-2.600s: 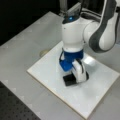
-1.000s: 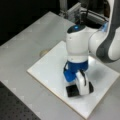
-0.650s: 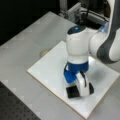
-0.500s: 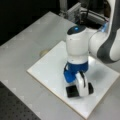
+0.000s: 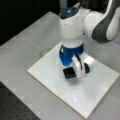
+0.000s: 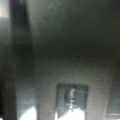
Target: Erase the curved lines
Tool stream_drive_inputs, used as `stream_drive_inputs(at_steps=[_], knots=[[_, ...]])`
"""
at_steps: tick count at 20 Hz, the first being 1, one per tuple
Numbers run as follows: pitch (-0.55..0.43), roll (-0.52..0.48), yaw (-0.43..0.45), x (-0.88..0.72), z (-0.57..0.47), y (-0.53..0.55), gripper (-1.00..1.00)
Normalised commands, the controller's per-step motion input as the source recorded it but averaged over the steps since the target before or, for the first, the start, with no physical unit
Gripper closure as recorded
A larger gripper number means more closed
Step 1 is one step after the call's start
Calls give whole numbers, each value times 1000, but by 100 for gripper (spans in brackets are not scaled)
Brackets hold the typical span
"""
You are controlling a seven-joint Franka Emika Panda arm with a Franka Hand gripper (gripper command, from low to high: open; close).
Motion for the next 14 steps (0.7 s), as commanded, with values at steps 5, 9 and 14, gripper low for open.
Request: stream_drive_inputs(at_steps=[5, 9, 14], knots=[[148, -151, 209, -13, 105, -187, 100], [133, -159, 303, -155, 225, -529, 100], [113, -133, 383, -154, 182, -494, 100]])
